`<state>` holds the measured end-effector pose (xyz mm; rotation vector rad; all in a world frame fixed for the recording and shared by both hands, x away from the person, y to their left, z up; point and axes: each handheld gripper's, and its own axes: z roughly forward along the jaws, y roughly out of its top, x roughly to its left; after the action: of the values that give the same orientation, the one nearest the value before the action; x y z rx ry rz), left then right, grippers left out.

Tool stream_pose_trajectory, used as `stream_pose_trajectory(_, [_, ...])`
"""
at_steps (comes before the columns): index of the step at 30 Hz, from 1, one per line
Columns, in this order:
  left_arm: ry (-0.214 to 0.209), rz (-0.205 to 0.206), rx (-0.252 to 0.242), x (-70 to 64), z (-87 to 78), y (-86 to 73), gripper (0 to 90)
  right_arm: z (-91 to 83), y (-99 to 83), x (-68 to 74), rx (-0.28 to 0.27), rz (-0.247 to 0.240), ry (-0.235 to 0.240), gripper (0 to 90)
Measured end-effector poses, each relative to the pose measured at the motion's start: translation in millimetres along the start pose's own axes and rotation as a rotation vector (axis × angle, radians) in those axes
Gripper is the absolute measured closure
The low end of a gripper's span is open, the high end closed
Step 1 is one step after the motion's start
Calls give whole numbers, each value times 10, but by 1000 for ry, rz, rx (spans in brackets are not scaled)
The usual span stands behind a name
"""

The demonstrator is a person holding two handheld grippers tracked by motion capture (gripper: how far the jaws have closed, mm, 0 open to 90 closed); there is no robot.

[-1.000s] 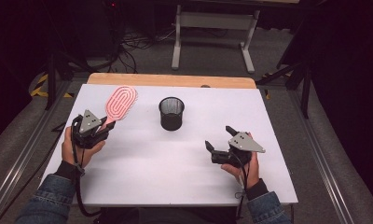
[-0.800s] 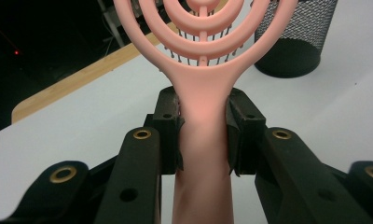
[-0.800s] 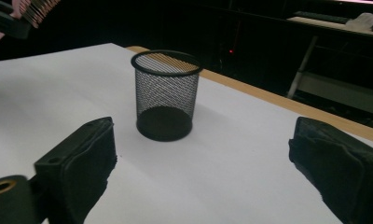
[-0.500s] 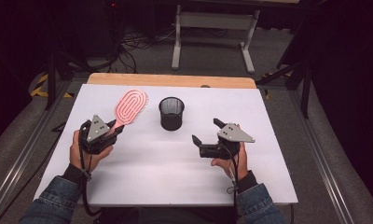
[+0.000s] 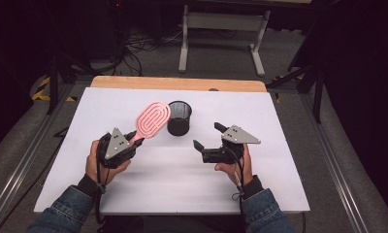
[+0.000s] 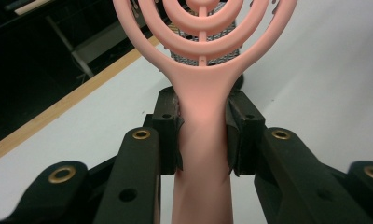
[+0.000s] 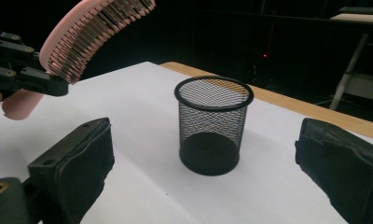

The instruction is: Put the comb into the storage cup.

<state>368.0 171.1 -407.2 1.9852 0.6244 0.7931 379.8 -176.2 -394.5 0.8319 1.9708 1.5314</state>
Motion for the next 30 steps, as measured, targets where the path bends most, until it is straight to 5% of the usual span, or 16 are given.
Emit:
stream_pose_trajectory(14, [-51, 95, 7, -349, 107, 20, 699, 5, 67, 202, 24, -16, 133, 103])
stream_pose_trajectory(30, [-53, 220, 4, -631, 165, 20, 699, 137, -1, 328, 58, 63, 214, 113])
